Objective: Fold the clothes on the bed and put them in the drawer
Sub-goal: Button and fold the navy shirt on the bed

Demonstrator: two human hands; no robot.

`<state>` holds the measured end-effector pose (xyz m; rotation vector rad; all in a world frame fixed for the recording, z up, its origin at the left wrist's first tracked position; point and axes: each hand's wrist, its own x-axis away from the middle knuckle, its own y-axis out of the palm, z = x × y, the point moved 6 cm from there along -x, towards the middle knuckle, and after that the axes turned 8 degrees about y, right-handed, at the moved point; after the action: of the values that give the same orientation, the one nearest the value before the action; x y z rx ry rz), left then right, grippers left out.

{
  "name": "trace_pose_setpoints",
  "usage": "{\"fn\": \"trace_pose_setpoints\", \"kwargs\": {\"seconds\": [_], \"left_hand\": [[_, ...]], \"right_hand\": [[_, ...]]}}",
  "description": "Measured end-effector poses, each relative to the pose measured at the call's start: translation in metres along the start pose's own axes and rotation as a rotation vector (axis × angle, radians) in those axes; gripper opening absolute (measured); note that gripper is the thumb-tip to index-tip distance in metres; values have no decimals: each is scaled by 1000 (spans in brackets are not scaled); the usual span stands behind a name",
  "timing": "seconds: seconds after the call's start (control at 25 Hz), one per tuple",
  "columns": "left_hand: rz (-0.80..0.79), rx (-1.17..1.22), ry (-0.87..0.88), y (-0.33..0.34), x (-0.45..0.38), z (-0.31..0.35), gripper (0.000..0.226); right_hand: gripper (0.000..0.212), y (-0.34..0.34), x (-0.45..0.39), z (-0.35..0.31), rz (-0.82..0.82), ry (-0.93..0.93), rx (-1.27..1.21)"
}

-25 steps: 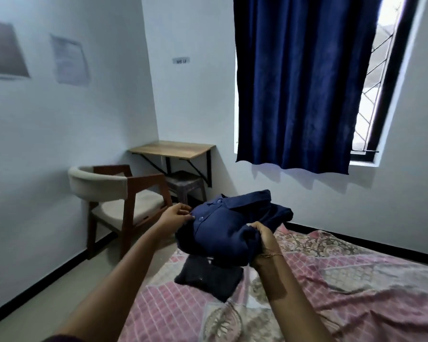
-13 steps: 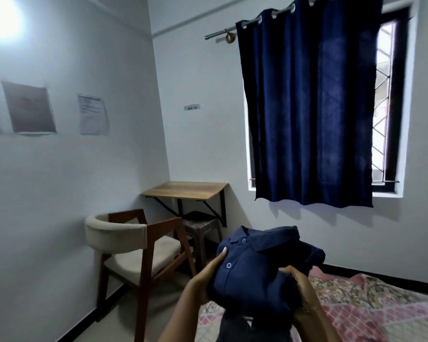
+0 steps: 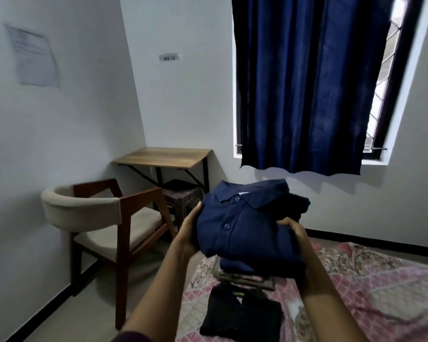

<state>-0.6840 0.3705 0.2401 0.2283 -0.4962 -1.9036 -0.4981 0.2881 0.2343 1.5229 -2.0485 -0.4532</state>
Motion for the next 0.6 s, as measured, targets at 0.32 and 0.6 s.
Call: {"fn": "trace_pose_setpoints", "kwargs": {"seconds": [0.32, 0.6], "left_hand": [[-242, -323, -35, -37, -124, -15, 26], [-245, -367, -160, -78, -179, -87, 24]], "right_hand": [[28, -29, -68, 13, 272, 117, 202], [24, -55, -87, 72, 660, 105, 315]]}}
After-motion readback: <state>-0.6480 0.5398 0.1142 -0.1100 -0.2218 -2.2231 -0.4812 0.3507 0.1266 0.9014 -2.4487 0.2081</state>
